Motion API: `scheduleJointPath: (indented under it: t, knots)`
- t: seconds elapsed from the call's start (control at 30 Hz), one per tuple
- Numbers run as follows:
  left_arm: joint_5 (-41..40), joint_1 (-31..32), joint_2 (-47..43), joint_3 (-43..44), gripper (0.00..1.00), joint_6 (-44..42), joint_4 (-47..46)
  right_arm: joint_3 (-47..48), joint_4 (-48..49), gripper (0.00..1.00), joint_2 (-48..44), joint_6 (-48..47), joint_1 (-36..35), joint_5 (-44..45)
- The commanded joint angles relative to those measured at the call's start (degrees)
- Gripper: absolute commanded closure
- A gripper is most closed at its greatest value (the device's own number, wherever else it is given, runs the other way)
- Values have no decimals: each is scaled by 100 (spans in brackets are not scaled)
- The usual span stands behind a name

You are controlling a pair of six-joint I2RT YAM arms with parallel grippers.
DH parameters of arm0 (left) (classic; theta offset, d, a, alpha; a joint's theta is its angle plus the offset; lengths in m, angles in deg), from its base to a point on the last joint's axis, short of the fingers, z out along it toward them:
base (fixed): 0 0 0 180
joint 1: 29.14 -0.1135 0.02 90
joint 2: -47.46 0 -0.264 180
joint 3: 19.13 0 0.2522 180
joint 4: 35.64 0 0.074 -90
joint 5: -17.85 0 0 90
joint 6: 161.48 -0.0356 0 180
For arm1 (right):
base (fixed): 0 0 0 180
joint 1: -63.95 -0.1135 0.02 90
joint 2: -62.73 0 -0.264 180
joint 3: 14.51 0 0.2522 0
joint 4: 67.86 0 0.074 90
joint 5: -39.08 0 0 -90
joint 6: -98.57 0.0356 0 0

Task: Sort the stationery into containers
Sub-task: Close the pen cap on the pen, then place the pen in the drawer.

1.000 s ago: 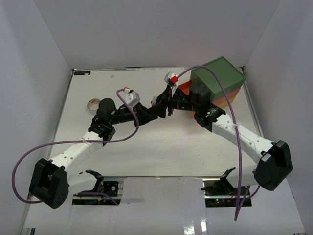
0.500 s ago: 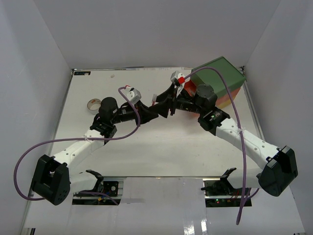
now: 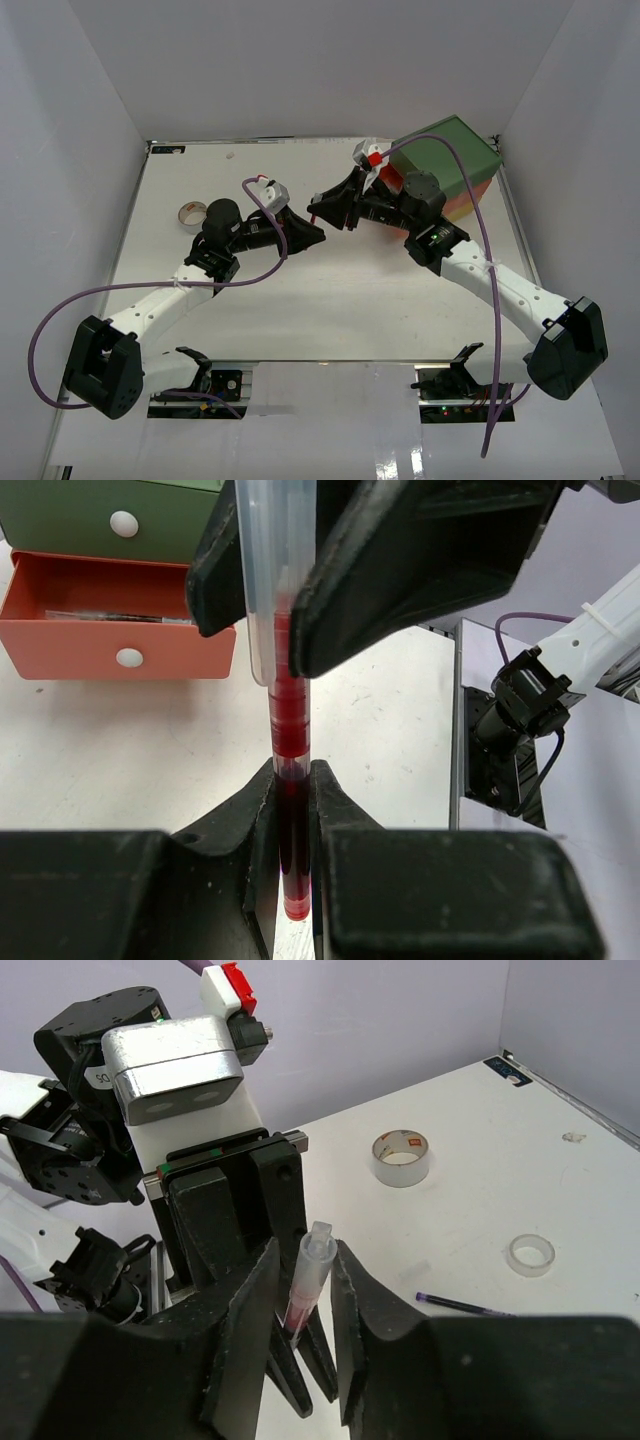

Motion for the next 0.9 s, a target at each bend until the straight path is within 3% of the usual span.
scheduleJointPath:
  t: [0.0,0.3,0.6,0.87]
  knots:
    - [101,34,-90,151,100,52,-85,13,479,69,16,90,32,-19]
    - [189,51,-29,160,100,61,-94,-4,488,90,-37,107,41,16]
    - [189,78,-2,151,100,105,-76,-22,532,92,-195,55,120,86]
    - [189,95,121,239,80,96,100,-66,505,92,-300,-69,225,183]
